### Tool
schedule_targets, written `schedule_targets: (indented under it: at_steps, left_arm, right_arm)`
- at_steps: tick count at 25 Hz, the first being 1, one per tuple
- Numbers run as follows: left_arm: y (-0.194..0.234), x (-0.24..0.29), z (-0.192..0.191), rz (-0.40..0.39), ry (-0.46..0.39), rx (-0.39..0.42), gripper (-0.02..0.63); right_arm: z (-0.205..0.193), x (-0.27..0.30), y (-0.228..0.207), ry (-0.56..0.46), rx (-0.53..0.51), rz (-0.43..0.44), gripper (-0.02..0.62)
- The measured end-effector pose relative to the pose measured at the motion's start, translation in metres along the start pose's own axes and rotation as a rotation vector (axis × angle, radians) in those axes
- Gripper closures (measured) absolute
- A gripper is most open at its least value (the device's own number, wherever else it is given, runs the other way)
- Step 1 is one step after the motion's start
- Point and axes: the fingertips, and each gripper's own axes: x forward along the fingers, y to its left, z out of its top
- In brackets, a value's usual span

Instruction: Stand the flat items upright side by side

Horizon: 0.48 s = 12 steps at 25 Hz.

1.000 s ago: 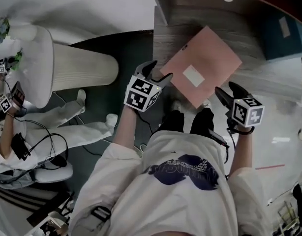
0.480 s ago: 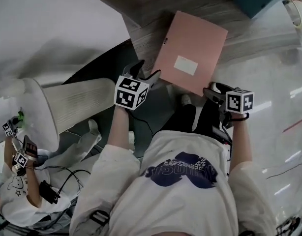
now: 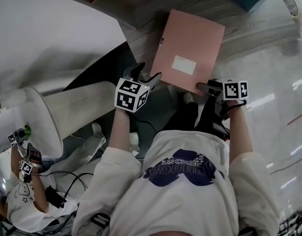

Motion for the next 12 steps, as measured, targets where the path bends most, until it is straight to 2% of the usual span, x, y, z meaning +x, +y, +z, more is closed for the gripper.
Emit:
schedule_targets:
  at_steps: [8, 12]
  left_arm:
    - [0.001, 0.011, -0.005, 0.003, 0.022, -0.013, 0.296]
    - [0.003, 0.016, -0.005, 0.001, 0.044, -0.03, 0.296]
  right_arm:
    - [-0.003, 0.01, -0.003, 0.045, 0.025, 0.11, 0.249]
    - [0.0, 0.007, -0.006, 0.067, 0.052, 0.105, 0.273]
